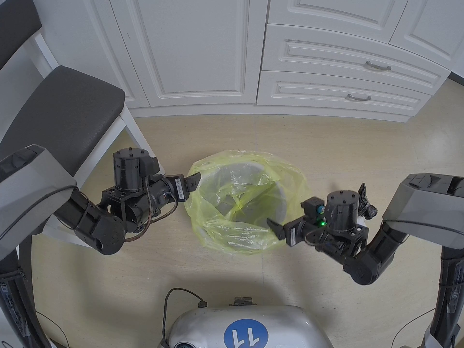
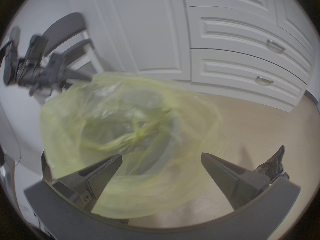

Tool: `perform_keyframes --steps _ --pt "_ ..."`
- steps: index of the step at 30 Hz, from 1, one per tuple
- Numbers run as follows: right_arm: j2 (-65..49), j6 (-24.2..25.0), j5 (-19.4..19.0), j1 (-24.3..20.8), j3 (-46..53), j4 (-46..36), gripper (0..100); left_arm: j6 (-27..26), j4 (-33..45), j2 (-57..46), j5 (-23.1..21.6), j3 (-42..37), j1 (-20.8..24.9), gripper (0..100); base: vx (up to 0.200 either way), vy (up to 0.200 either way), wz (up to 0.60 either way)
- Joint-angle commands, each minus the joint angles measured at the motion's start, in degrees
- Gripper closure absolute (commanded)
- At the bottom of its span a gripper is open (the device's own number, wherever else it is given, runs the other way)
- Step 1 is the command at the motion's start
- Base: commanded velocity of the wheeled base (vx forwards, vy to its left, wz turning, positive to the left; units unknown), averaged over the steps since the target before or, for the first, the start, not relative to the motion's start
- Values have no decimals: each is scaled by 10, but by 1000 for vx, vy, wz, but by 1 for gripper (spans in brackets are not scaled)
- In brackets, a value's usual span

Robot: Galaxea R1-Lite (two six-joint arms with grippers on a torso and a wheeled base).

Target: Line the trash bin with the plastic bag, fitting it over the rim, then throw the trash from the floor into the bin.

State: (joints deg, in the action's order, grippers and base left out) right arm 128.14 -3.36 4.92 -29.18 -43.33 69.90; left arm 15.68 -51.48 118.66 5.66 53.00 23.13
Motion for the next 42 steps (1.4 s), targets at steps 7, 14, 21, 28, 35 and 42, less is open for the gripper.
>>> perform_keyframes --steps 7,14,21,28,35,42 --pt "0 -39 -5 -112 122 68 0 -49 28 -51 -4 -7 22 0 0 0 0" --pt "24 -44 -4 -139 134 86 0 -54 57 -56 -6 -7 40 0 0 0 0" --pt "41 -44 -5 -141 136 87 0 -72 54 -6 -31 17 27 0 0 0 0" --pt "16 -45 -4 -142 147 89 0 -126 53 81 -53 83 -36 0 0 0 0" --pt "6 -45 -3 -163 160 89 0 -72 17 155 -12 203 -57 0 0 0 0" --pt "1 -44 0 -163 163 91 0 -59 2 193 -9 242 -57 0 0 0 0"
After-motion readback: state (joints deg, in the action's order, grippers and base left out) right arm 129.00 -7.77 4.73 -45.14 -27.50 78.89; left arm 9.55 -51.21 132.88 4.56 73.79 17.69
